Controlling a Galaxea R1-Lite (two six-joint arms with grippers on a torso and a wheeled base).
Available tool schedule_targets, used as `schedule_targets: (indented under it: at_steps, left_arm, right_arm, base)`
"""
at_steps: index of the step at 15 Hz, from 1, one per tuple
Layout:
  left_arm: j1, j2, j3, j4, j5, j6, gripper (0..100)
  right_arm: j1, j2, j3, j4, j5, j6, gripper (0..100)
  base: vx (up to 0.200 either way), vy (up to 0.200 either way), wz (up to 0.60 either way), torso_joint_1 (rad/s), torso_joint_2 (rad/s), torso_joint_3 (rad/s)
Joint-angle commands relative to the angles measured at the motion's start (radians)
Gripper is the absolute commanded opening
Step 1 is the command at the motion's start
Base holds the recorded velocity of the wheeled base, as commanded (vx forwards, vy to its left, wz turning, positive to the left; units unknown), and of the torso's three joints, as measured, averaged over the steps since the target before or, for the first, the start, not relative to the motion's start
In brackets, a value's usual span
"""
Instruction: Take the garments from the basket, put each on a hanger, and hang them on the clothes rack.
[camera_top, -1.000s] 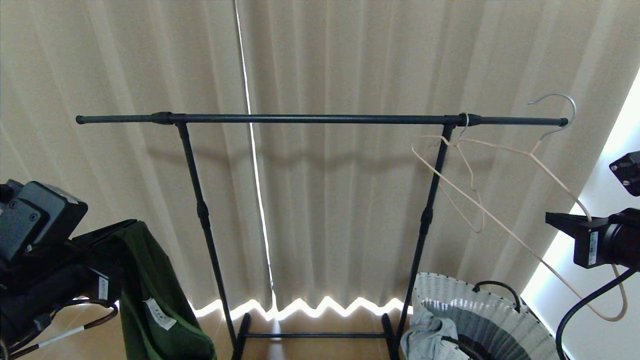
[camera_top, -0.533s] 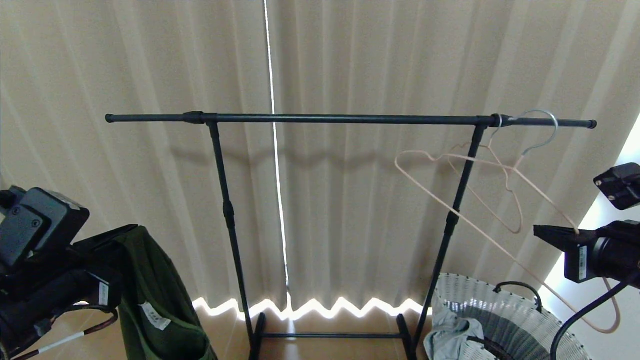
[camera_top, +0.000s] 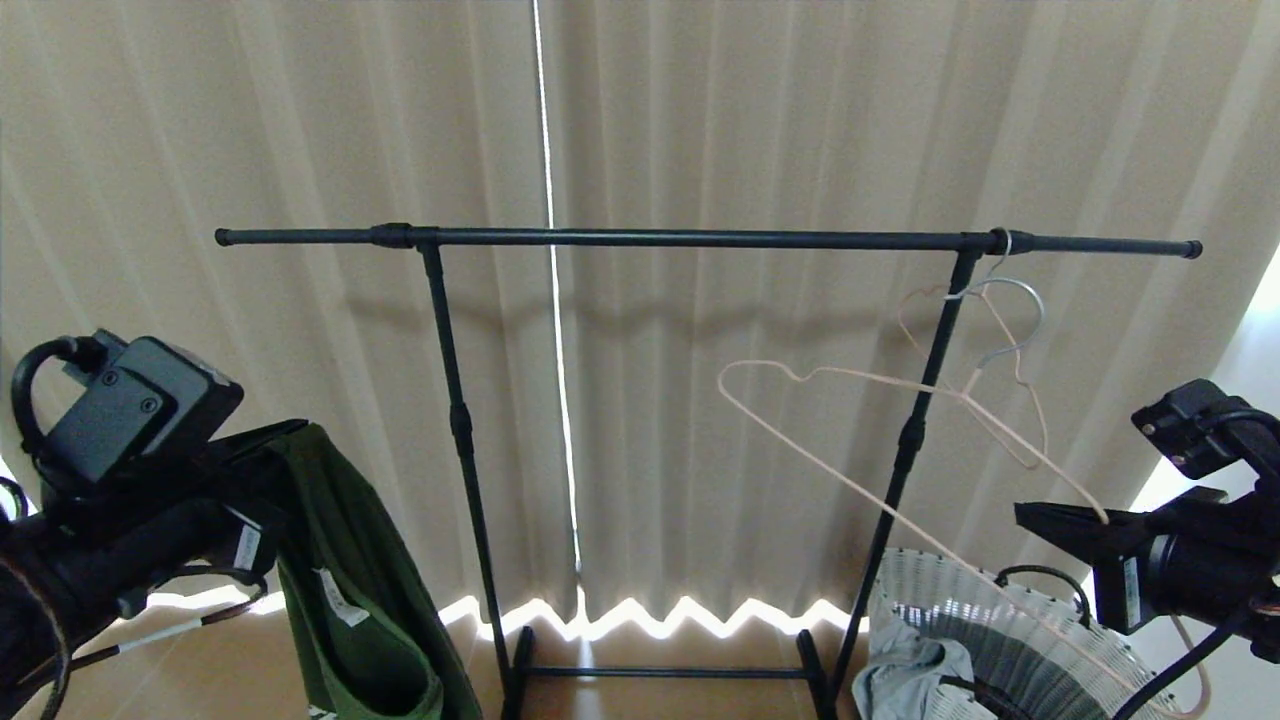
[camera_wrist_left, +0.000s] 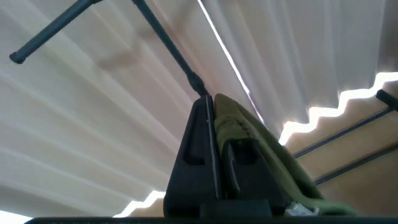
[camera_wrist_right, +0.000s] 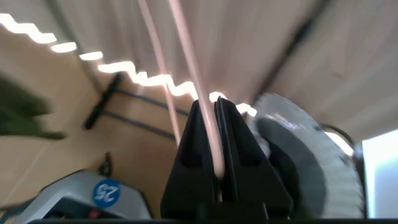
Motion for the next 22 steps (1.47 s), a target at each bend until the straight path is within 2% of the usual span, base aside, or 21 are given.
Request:
schedule_targets:
  at_steps: [1,2,4,5,6,7,8,9,11,15,22]
  left_arm:
    - [-0.058,0.035,-0.129,0.115,0.052,-0.009,0]
    - [-0.097,0.041,-0.21,0.219,0.074,-0.057,0]
    - [-0.154,0.068,-0.339,0.363,0.08,-0.14,0]
    - [-0.165,0.094,-0.407,0.446,0.101,-0.18,0]
    - [-0.167,0.131,-0.456,0.484,0.138,-0.201,0]
    - [-0.165,0.174,-0.491,0.49,0.186,-0.221,0]
    - [-0.165,0.177,-0.494,0.49,0.189,-0.223,0]
    - [-0.168,0.24,-0.545,0.49,0.258,-0.272,0]
    - [-0.19,0.283,-0.588,0.49,0.271,-0.319,0]
    - [-0.229,0.334,-0.649,0.49,0.276,-0.336,0]
    - [-0.26,0.352,-0.661,0.489,0.345,-0.345,0]
  right_arm:
    - [0.078,0.014,-0.008,-0.002,0.021,0.006,0]
    - [0.11,0.022,-0.008,-0.002,0.035,0.015,0]
    - [0.164,0.019,-0.015,-0.006,0.065,0.036,0]
    - [0.202,0.019,-0.015,-0.035,0.095,0.072,0]
    - [0.242,0.022,-0.017,-0.065,0.099,0.107,0]
    - [0.277,0.028,-0.017,-0.08,0.099,0.136,0]
    - [0.28,0.028,-0.017,-0.081,0.099,0.139,0]
    - [0.351,0.031,-0.029,-0.083,0.099,0.199,0]
    - [0.414,0.043,-0.037,-0.081,0.099,0.254,0]
    - [0.44,0.106,-0.065,-0.086,0.095,0.256,0]
    - [0.475,0.148,-0.097,-0.086,0.095,0.257,0]
  base:
    - [0.0,0.0,0.0,0.0,0.0,0.0]
    - [0.0,0.0,0.0,0.0,0.0,0.0]
    - [0.0,0.0,0.0,0.0,0.0,0.0]
    - [0.0,0.0,0.0,0.0,0.0,0.0]
    - [0.0,0.0,0.0,0.0,0.0,0.0]
    - [0.0,0.0,0.0,0.0,0.0,0.0]
    - [0.0,0.0,0.0,0.0,0.0,0.0]
    - [0.0,0.0,0.0,0.0,0.0,0.0]
    - [0.0,0.0,0.0,0.0,0.0,0.0]
    - [0.0,0.0,0.0,0.0,0.0,0.0]
    - [0.0,0.0,0.0,0.0,0.0,0.0]
